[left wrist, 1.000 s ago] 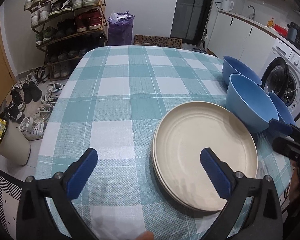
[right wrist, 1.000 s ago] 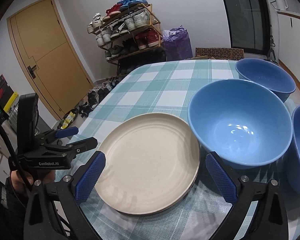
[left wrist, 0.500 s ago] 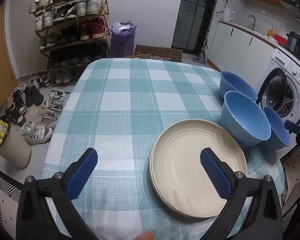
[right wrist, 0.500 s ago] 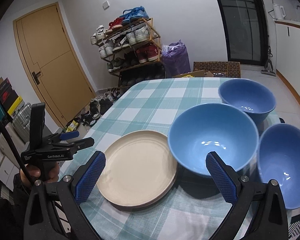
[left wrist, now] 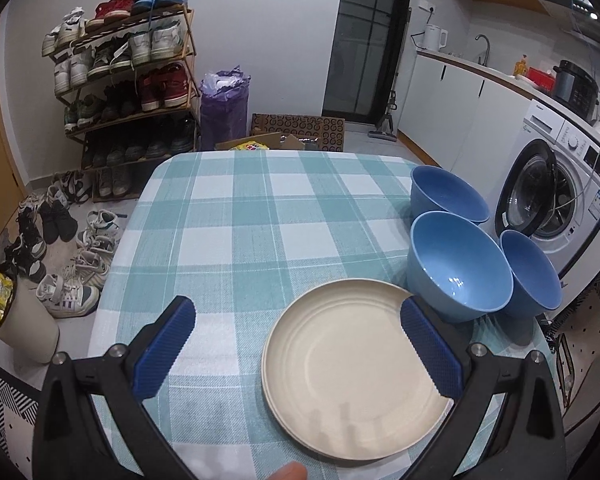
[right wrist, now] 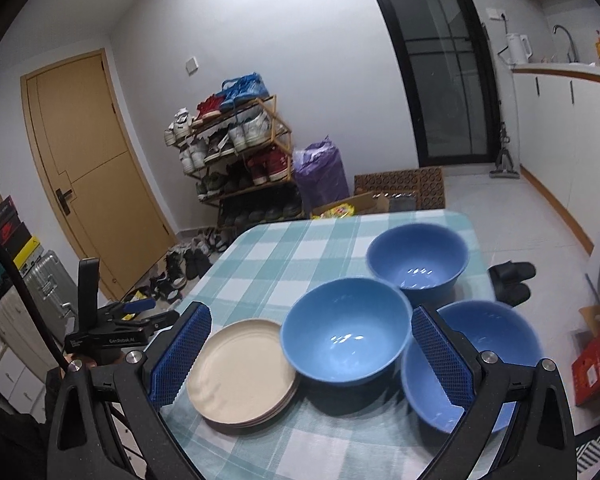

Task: Organize plates and bowls

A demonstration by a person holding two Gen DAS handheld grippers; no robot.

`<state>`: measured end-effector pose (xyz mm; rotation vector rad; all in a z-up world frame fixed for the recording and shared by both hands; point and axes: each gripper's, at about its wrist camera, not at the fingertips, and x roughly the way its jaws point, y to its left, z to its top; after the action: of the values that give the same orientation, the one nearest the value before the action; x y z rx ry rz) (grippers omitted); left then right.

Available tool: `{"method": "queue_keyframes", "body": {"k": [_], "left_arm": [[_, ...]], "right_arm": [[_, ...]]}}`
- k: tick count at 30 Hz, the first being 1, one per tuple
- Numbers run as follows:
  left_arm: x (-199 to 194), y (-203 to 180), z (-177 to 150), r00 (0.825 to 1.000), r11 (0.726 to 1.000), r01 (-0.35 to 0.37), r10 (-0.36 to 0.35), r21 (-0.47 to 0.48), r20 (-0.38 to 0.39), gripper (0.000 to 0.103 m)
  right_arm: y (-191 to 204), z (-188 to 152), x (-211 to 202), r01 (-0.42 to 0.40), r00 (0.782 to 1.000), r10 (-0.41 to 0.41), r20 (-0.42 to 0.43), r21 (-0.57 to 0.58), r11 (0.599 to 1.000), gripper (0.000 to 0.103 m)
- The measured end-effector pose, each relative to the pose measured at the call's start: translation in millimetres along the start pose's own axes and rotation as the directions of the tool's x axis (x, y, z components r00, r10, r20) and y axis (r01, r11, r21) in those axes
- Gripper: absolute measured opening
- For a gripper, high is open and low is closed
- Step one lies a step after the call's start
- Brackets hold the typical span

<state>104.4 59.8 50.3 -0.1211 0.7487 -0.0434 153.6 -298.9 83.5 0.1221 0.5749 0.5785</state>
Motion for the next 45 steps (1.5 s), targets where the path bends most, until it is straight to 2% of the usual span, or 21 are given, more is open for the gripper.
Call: {"method": "queue_keyframes", "body": {"k": [9,25,33,45], "left_arm": [[-4,-28,24,1.0,0.998,0.002,-0.004,0.058,0.03,0.103],[9,-69,63,0.998,0.992,0.036,-0.042,0.119,0.051,0.103],[26,-84,80,0.998,0.991,0.045,-0.051,0.122,0.043,0.103],[46,-102,101,0.998,0.989,0.057,-0.062,0.135,0.03,0.103]], "right_arm": [[-22,23,-26,0.091,0.996,-0.091,0.01,-0.047,0.995,0.102],[-81,62,-60,0.19,0.981,-0.191,0.044,0.008,0.982,0.102],[-102,79,-60,0.236,0.971,-0.236,0.046,0.017,0.972,0.102],[-114,92,-37,0.239,0.971,-0.239,0.01,-0.002,0.971,0.102]]}}
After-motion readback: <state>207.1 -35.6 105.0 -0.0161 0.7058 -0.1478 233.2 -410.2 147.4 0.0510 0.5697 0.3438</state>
